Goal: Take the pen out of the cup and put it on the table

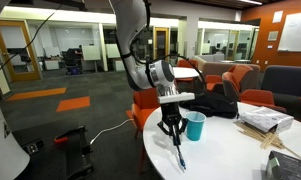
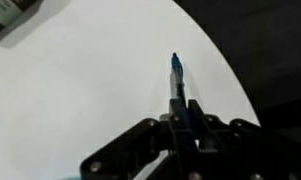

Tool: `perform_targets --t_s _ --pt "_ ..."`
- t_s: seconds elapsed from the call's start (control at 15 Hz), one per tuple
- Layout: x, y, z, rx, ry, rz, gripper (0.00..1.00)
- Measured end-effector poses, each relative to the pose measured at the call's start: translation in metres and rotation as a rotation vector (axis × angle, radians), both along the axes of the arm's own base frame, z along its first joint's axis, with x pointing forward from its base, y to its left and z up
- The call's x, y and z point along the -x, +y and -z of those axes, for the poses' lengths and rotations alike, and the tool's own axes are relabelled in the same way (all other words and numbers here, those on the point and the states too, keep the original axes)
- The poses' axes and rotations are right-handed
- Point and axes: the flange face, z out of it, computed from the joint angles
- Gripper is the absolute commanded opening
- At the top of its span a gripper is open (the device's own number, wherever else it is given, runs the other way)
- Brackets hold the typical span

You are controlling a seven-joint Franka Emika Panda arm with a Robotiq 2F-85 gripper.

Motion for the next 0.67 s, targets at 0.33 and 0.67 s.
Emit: perform_targets --t_s 0.33,0.67 --pt "0.017 -0.034 0.017 0.04 0.032 -0.059 0.01" --pt "0.02 -0.054 0.029 0.068 0.029 -0.112 0.51"
